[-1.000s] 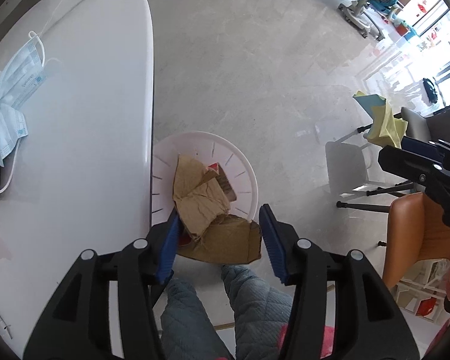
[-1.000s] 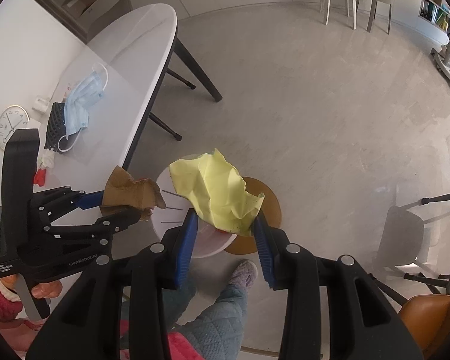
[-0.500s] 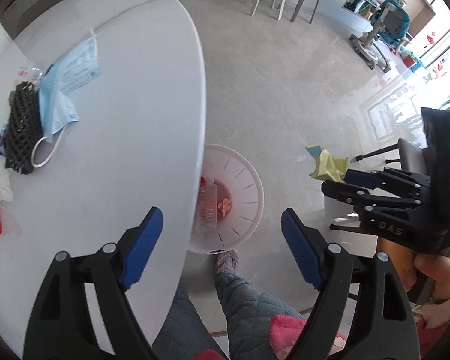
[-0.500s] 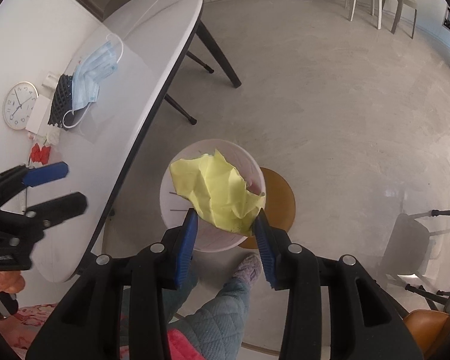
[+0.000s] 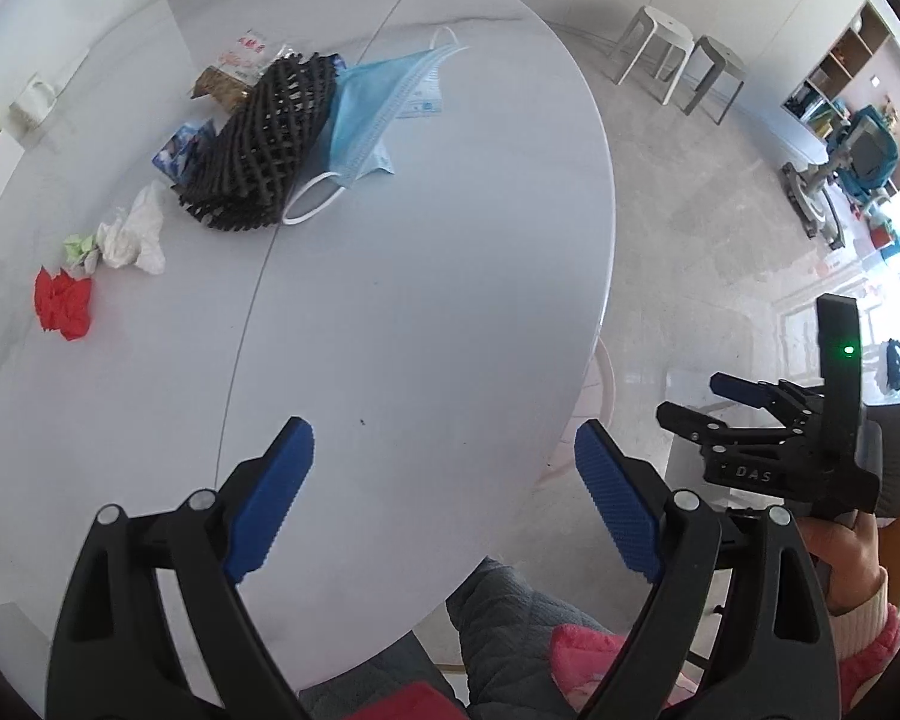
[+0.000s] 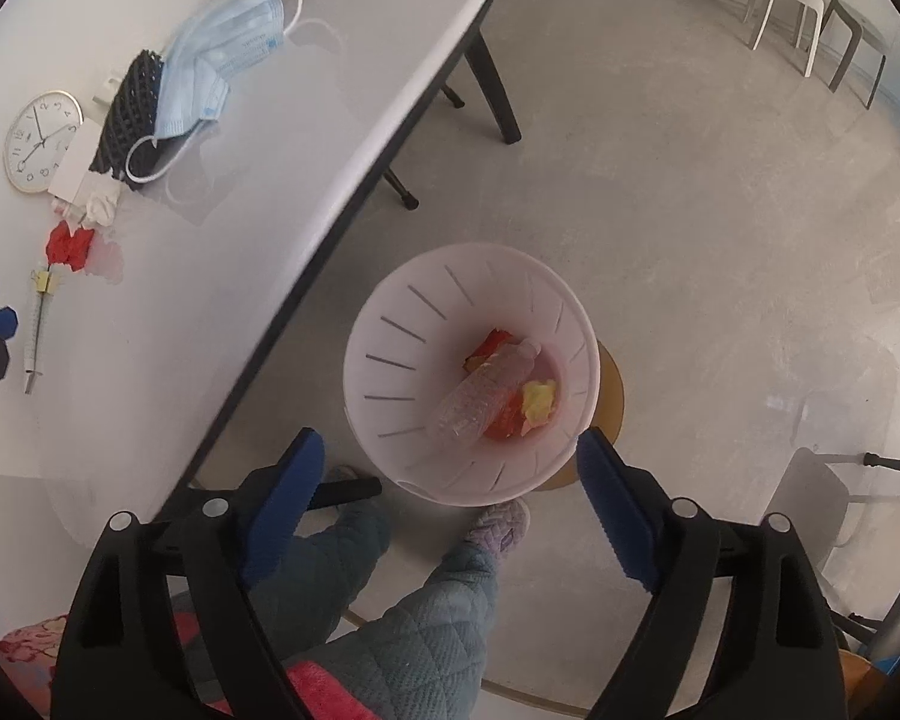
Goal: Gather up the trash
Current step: 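Return both tools over the table and grasp the red wrapper with the left gripper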
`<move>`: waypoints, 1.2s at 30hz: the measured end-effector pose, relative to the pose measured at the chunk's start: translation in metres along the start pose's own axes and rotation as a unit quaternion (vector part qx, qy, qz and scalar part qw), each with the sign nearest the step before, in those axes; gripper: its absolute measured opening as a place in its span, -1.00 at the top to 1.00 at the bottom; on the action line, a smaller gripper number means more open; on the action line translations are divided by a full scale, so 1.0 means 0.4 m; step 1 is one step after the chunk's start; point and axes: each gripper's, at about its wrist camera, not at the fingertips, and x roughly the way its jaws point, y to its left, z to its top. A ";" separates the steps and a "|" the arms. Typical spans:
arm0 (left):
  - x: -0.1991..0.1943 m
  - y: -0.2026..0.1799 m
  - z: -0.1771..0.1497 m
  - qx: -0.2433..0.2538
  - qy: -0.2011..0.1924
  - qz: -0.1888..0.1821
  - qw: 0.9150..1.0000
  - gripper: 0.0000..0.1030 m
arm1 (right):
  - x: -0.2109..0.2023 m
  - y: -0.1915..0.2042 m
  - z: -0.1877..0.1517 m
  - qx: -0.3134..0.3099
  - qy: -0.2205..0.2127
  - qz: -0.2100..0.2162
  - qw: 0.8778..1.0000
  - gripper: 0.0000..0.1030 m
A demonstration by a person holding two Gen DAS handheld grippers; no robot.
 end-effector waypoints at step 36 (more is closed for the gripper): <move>0.099 0.752 0.106 -0.063 -0.038 0.050 0.996 -0.62 | -0.017 0.822 0.236 -0.091 -0.074 -0.019 0.993 -0.95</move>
